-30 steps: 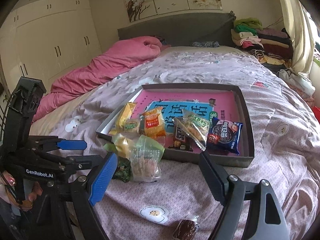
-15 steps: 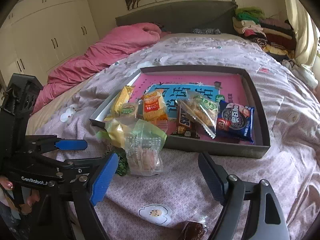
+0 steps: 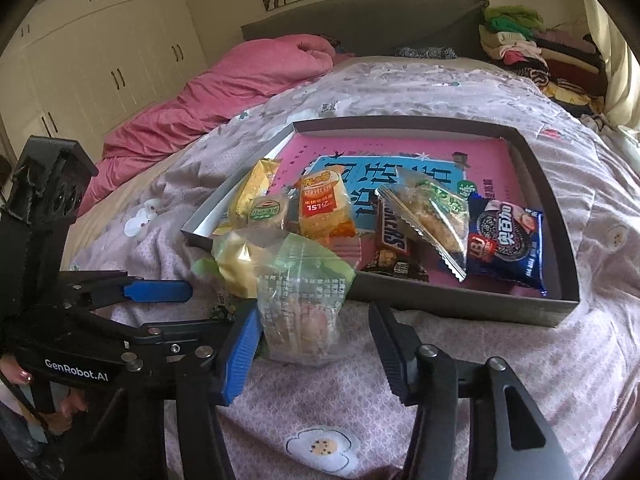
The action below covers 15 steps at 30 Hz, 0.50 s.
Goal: Organize snacks
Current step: 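Grasp the clear bread bag with the right tool while the left tool grasps the green pea snack bag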
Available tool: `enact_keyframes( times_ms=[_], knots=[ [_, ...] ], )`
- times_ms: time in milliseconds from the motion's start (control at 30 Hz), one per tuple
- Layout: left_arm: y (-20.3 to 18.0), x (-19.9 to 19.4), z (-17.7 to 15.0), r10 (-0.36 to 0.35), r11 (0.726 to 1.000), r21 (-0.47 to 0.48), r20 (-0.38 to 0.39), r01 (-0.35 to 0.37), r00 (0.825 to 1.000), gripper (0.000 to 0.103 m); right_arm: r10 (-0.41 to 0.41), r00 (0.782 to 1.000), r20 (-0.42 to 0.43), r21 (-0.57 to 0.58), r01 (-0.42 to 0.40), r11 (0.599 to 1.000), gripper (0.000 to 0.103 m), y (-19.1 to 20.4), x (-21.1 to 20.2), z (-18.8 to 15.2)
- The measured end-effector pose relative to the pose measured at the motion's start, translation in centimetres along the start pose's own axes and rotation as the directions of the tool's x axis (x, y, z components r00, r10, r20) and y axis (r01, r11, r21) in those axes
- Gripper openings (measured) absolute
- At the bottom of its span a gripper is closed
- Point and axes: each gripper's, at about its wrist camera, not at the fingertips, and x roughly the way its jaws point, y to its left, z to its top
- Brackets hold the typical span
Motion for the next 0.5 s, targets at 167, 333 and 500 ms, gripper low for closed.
enact_keyframes(
  times_ms=[167,333,500],
  knots=[
    [-0.6,0.4,0.4,-0.002,1.0,0.009,0.006,0.002,1.0,0.079,0.014,1.0,-0.003,0.006,-0.014,1.0,0.039,-0.3,0.4,0.2],
    [-1.0,0.9,0.7,0.011,1.0,0.014,0.011,-0.011,1.0,0.078,0.025,1.0,-0.005,0.052,-0.025,0.998,0.038,-1.1,0.2,0.2],
    [-0.7,1.1,0.4,0.031,0.999,0.033,0.003,-0.031,1.0,0.074,0.038,0.999,0.004,0.066,-0.038,0.997,0.038,-1.3,-0.3,0.3]
  ],
)
